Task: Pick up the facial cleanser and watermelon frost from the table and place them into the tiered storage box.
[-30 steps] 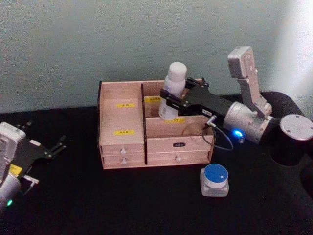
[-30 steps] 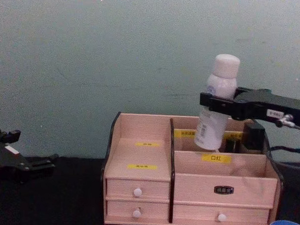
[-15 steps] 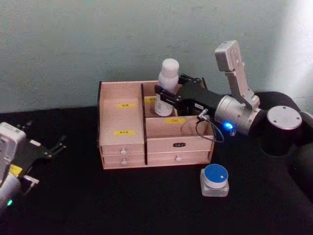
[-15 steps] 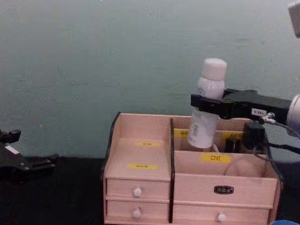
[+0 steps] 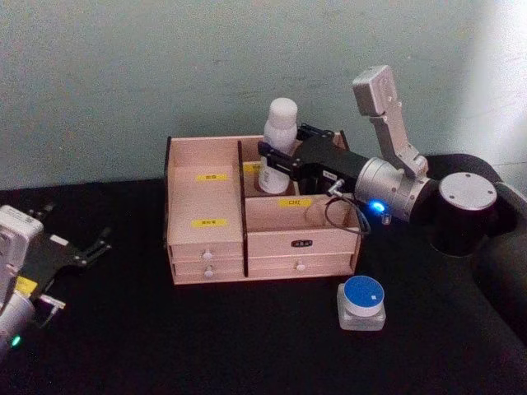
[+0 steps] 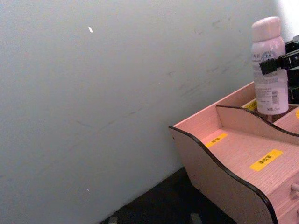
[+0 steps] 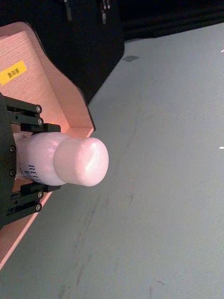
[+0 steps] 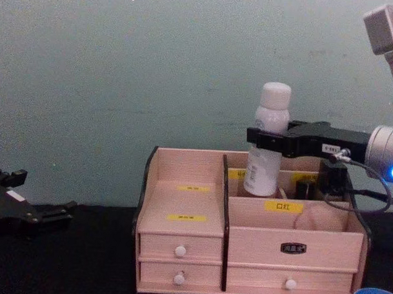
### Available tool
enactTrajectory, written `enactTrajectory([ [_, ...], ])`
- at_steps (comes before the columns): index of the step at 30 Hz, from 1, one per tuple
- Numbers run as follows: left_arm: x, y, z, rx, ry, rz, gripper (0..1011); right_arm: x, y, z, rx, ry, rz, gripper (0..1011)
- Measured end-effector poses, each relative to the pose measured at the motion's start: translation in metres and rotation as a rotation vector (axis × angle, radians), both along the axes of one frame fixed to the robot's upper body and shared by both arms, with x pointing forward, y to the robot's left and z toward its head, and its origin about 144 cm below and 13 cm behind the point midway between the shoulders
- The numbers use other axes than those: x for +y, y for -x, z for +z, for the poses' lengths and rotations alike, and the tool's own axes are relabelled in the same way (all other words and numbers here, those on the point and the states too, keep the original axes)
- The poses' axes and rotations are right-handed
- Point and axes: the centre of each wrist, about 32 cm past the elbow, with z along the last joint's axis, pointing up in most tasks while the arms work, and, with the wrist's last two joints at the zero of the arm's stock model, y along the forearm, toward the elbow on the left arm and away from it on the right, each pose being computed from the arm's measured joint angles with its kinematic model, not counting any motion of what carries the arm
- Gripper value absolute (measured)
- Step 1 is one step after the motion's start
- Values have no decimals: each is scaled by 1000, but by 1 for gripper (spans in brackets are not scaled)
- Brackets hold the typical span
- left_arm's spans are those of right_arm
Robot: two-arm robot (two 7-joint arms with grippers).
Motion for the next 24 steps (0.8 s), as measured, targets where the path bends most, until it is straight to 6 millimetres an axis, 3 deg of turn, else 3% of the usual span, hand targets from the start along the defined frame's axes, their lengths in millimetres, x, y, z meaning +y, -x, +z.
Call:
enactTrajectory([
  [24, 0, 0, 0, 0, 0, 0, 1001, 3, -7, -15, 82, 29, -4, 596],
])
